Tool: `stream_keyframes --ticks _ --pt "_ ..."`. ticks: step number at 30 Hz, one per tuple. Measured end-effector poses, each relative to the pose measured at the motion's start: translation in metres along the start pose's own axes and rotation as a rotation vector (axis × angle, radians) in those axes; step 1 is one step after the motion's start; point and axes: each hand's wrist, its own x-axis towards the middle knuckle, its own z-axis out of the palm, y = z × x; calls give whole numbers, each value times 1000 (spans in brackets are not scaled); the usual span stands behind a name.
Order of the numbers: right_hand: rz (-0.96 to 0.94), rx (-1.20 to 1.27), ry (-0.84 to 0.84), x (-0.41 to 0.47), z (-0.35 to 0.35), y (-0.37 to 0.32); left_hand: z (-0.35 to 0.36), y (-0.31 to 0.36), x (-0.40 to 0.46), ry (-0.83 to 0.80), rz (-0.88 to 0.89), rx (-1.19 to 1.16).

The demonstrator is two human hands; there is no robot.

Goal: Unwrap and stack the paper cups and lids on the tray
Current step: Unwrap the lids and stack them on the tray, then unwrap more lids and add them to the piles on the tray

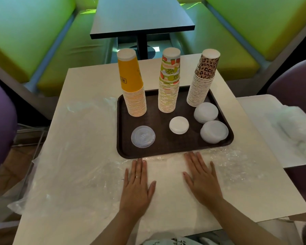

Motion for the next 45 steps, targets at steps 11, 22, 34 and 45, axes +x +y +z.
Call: stream_keyframes --ticks 11,22,34,45 --pt "50 37 10 -7 -10 30 -5 -15 -15 19 -52 -43" --pt "78 18 157 -1 -15 34 -19 -2 -3 187 -181 -368" --pt "95 413 498 21 -97 85 -71 150 54 344 99 -559" --pt "388 463 657 38 -140 235 -63 313 159 203 457 -496"
